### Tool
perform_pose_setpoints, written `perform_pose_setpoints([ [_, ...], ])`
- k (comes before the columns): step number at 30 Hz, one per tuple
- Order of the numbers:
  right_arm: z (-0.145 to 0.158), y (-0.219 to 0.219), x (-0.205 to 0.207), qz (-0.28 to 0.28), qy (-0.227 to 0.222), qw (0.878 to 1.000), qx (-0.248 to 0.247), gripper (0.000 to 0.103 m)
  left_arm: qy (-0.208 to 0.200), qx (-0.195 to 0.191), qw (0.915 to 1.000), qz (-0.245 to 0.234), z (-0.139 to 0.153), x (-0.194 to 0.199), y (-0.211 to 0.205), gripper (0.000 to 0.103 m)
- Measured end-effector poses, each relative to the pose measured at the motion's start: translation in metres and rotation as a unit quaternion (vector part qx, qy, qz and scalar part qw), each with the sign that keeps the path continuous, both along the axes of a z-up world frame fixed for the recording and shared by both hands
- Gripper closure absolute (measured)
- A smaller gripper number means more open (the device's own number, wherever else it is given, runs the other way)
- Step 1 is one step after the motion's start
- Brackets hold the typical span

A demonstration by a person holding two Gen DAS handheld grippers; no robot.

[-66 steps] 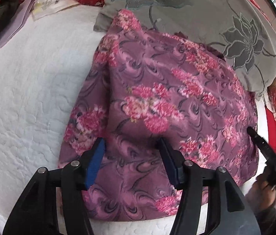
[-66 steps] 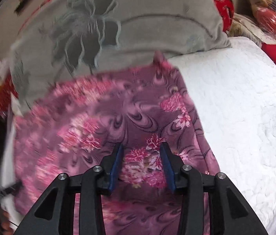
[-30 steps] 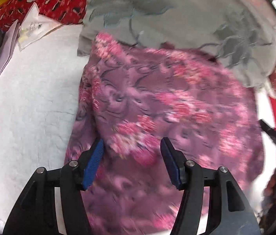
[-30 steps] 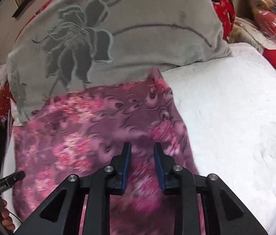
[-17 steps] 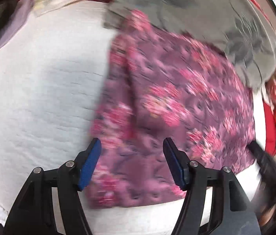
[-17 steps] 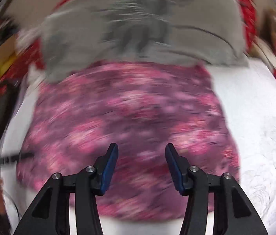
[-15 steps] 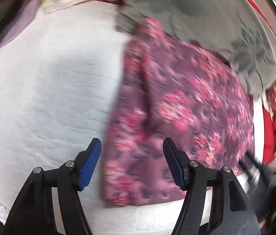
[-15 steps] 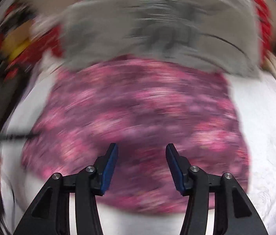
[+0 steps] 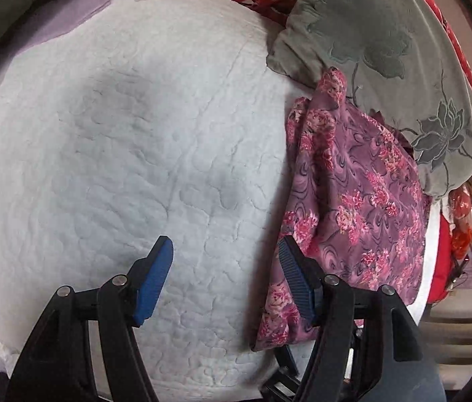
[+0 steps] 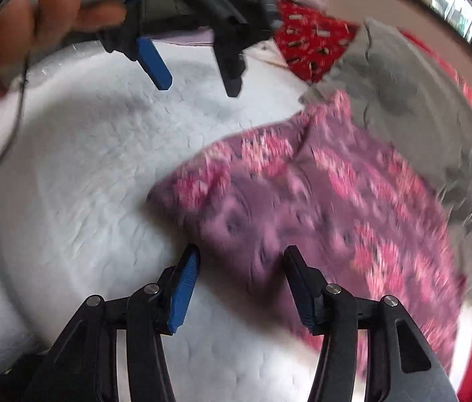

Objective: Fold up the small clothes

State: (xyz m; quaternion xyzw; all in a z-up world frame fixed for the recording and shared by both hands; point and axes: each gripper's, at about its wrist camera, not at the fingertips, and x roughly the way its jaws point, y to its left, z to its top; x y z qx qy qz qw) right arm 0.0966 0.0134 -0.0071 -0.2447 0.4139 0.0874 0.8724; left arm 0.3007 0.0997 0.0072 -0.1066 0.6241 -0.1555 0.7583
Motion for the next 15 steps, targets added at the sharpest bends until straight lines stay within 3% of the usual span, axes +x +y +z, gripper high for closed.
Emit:
perform_pose_setpoints([
  [4,-0.003,0.013,0.017,-0.018,-0.051,0.998,-0.042,0.056,0.017,-0.033,0.9993,-0.004,-0.003,0.012,-0.008,0.038],
  [6,-0.002,0.012,0.022,-0.023,-0.060,0.997,-0.038,0.088,0.029,-0.061,0.9977,-0.009,-0.004,0.020,-0.014,0.038],
  [12,0.033,-0.006,0.008,-0.025,-0.114,0.993,0.007,0.096,0.072,-0.147,0.9863,-0.025,-0.010,0.042,-0.043,0.038],
  [15,0.049,-0.018,-0.002,-0.029,-0.133,0.990,0.030,0.096,0.091,-0.158,0.9828,-0.031,-0.016,0.050,-0.064,0.038],
])
